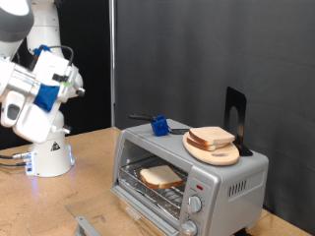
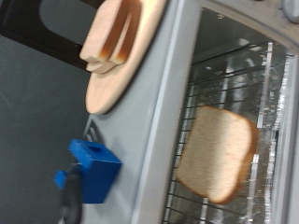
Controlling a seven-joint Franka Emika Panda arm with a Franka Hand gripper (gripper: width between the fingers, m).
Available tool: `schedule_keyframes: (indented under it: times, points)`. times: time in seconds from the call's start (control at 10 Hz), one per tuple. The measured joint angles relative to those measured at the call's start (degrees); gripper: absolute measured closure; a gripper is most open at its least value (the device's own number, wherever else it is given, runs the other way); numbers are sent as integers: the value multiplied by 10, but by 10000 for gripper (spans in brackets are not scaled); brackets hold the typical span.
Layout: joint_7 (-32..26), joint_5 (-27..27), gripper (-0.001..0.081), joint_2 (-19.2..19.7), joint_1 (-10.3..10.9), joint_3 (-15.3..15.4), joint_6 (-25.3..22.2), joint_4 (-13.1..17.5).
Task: Make a piece of toast with the oven
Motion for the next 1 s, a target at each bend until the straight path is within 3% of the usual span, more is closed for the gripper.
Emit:
schedule_keyframes:
  times: [0.3, 0.6, 1.0]
  points:
    - [-79, -25, 124, 69, -7, -15, 7, 22]
    - [-138, -41, 124, 120, -9, -17, 64, 29]
    - [-137, -20, 124, 122, -15, -24, 23, 33]
